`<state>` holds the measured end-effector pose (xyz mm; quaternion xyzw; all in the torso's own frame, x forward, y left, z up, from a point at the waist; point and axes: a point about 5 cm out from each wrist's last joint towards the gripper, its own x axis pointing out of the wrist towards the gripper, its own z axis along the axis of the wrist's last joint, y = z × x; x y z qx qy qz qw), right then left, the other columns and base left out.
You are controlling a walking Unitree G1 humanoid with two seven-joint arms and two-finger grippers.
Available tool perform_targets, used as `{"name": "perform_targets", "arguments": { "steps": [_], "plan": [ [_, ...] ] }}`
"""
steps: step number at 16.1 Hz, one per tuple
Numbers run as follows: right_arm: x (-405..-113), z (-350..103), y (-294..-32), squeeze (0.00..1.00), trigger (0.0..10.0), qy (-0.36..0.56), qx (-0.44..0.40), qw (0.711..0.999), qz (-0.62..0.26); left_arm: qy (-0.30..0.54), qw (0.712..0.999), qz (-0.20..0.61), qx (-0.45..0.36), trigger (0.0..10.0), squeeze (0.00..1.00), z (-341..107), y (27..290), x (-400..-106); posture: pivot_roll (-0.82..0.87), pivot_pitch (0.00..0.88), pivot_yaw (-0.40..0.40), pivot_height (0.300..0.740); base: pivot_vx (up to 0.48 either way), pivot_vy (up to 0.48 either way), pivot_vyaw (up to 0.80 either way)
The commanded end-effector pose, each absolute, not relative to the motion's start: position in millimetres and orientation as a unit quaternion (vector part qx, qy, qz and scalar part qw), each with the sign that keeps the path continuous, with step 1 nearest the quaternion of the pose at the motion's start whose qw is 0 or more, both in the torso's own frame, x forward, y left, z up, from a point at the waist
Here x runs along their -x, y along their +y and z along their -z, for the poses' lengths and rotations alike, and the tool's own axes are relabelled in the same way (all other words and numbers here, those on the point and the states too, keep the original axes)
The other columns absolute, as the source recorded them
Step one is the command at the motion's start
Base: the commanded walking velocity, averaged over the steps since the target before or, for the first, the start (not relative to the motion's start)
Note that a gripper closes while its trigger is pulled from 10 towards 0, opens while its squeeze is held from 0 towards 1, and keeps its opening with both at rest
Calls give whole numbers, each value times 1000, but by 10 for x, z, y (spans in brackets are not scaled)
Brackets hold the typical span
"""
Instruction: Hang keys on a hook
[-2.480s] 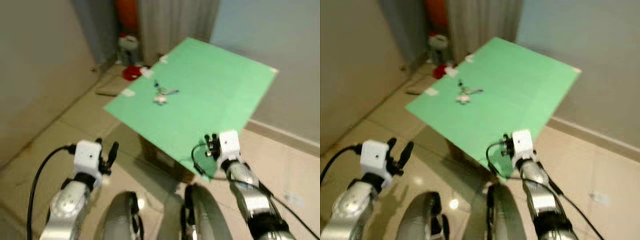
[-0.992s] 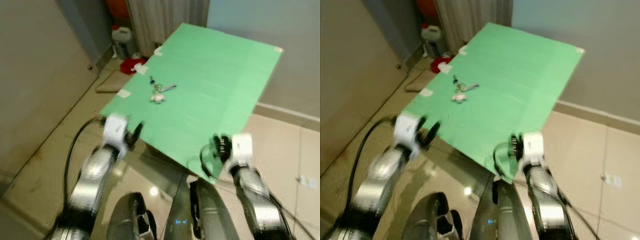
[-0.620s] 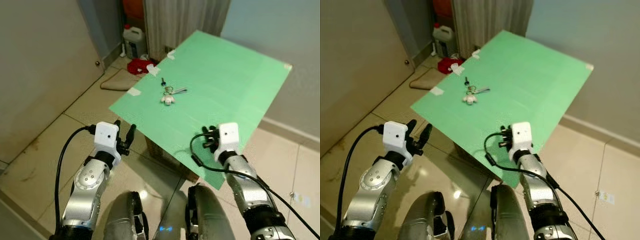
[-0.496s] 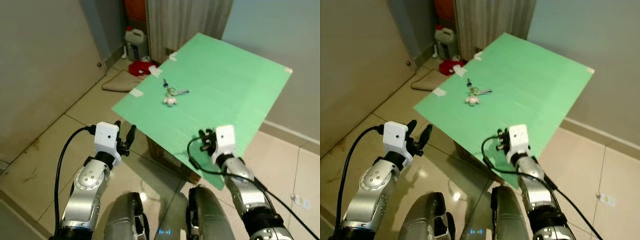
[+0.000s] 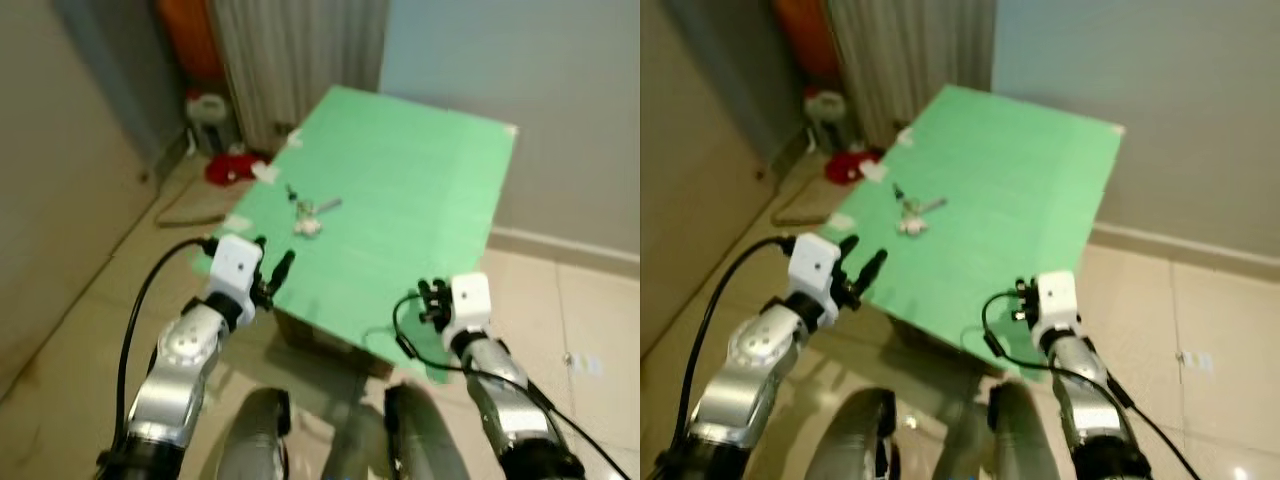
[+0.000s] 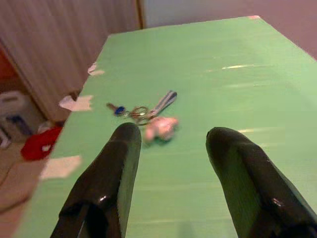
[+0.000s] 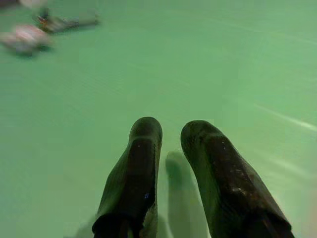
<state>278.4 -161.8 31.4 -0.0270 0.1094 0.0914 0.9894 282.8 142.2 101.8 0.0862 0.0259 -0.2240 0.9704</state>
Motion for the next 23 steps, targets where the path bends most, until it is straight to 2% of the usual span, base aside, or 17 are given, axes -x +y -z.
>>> {"name": "perform_targets", "arguments": {
  "steps": [1, 4, 6, 11, 13, 14, 15, 18, 21, 23],
  "plan": [
    [-2767, -296, -1535, 0, 10000, 110, 31, 988, -102, 48, 969, 222, -94, 10000, 0, -936, 1494, -2797, -82, 156, 90, 641, 0, 428, 0],
    [-2781, -287, -1532, 0, 10000, 114, 33, 989, -91, 51, 968, 225, -100, 10000, 0, -932, 1496, -2780, -76, 164, 92, 641, 0, 0, 0],
    [-2986, -378, -1434, 0, 10000, 103, 25, 992, -74, 44, 973, 209, -85, 10000, 0, -980, 1541, -2690, -14, 197, 120, 641, 0, 0, 0],
    [-3404, -655, -1423, 0, 10000, 83, 31, 996, -27, 58, 974, 209, -62, 10000, 0, -1065, 1506, -2264, 183, 256, 175, 641, 0, 0, 0],
    [-3616, -890, -1365, 0, 10000, 67, 35, 997, -8, 84, 972, 215, -51, 10000, 0, -1034, 1468, -1968, 232, 255, 182, 641, 0, 0, 0],
    [-3659, -959, -1357, 710, 10000, 57, 30, 998, -4, 92, 971, 216, -46, 10000, 0, -1015, 1452, -1887, 241, 253, 180, 641, 0, 0, 0],
    [-3674, -985, -1356, 1000, 10000, 52, 25, 998, -3, 95, 971, 216, -44, 10000, 0, -1014, 1443, -1859, 244, 254, 178, 641, 0, 0, 0],
    [-3691, -990, -1319, 1000, 10000, 51, 23, 998, -8, 115, 968, 220, -40, 10000, 0, -991, 1350, -1729, 245, 258, 151, 641, 0, 0, 0],
    [-3600, -839, -1323, 1000, 10000, 68, 24, 997, -3, 118, 966, 227, -34, 10000, 0, -982, 1293, -1735, 227, 251, 147, 641, 0, 0, 0],
    [-3583, -816, -1278, 1000, 10000, 68, 20, 997, -6, 109, 966, 228, -58, 10000, 0, -1001, 1294, -1797, 218, 251, 146, 641, 0, 0, 0]
  ]
}}
